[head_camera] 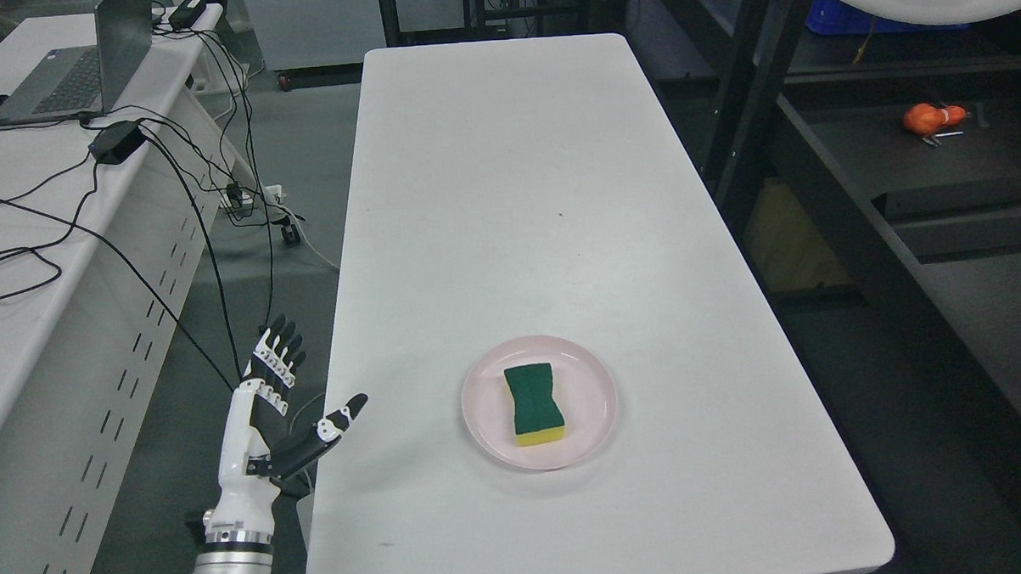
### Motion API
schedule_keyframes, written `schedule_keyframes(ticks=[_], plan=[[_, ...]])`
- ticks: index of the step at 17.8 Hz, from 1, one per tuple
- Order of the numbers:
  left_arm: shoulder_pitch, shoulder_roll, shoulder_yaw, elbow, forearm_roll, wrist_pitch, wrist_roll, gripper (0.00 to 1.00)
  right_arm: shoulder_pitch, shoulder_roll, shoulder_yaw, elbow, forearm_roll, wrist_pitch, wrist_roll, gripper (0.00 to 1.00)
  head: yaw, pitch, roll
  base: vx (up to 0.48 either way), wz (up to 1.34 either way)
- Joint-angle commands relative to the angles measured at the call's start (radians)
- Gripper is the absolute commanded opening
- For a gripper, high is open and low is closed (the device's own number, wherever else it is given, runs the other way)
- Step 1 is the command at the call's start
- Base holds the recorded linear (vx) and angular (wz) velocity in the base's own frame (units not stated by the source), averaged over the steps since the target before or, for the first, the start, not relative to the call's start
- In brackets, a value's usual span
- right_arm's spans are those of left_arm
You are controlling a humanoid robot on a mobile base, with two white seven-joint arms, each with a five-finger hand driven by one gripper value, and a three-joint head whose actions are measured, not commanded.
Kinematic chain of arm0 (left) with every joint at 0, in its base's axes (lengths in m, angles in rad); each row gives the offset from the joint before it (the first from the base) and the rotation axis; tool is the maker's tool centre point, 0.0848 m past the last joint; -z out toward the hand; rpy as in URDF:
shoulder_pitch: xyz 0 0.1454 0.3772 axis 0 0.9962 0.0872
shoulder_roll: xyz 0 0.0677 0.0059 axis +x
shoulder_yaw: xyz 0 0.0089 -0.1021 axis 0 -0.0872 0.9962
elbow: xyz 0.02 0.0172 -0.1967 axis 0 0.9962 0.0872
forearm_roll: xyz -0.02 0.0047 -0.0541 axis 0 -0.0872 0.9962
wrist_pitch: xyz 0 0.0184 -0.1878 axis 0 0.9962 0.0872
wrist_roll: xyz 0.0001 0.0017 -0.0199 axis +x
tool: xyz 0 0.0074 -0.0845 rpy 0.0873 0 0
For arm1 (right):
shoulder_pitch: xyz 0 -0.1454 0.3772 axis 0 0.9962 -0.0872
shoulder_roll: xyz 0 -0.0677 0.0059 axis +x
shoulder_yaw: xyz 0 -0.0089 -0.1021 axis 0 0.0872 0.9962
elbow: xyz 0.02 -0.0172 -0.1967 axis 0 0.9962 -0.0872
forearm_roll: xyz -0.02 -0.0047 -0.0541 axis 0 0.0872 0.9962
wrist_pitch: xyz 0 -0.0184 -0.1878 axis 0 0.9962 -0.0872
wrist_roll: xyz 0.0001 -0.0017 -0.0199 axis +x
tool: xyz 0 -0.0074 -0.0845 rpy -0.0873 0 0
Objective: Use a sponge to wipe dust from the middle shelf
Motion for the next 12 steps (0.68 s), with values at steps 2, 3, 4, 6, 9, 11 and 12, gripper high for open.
schedule_keyframes(ticks=[2,3,4,6,9,11,12], plan=[[0.003,0.017,0.004,-0.009,0.000,0.004,-0.001,0.99,0.000,-0.017,0.000,-0.017,0.000,0.072,0.000,1.00,0.0000,0.000,0.000,0.000,0.00],[0.003,0.017,0.006,-0.009,0.000,0.002,-0.001,0.99,0.000,-0.017,0.000,-0.017,0.000,0.072,0.000,1.00,0.0000,0.000,0.000,0.000,0.00],[0.003,0.017,0.007,-0.009,0.000,0.002,-0.001,0.99,0.000,-0.017,0.000,-0.017,0.000,0.072,0.000,1.00,0.0000,0.000,0.000,0.000,0.00],[0.002,0.017,0.007,-0.009,0.000,0.002,-0.002,0.99,0.000,-0.017,0.000,-0.017,0.000,0.072,0.000,1.00,0.0000,0.000,0.000,0.000,0.00],[-0.009,0.017,0.010,-0.008,-0.002,0.002,-0.007,0.99,0.000,-0.017,0.000,-0.017,0.000,0.072,0.000,1.00,0.0000,0.000,0.000,0.000,0.00],[-0.040,0.018,0.030,0.009,-0.011,-0.002,-0.040,0.99,0.000,-0.017,0.000,-0.017,0.000,0.072,0.000,1.00,0.0000,0.000,0.000,0.000,0.00],[-0.081,0.041,0.044,0.036,-0.031,-0.007,-0.088,0.99,0.000,-0.017,0.000,-0.017,0.000,0.072,-0.002,1.00,0.0000,0.000,0.000,0.000,0.00]])
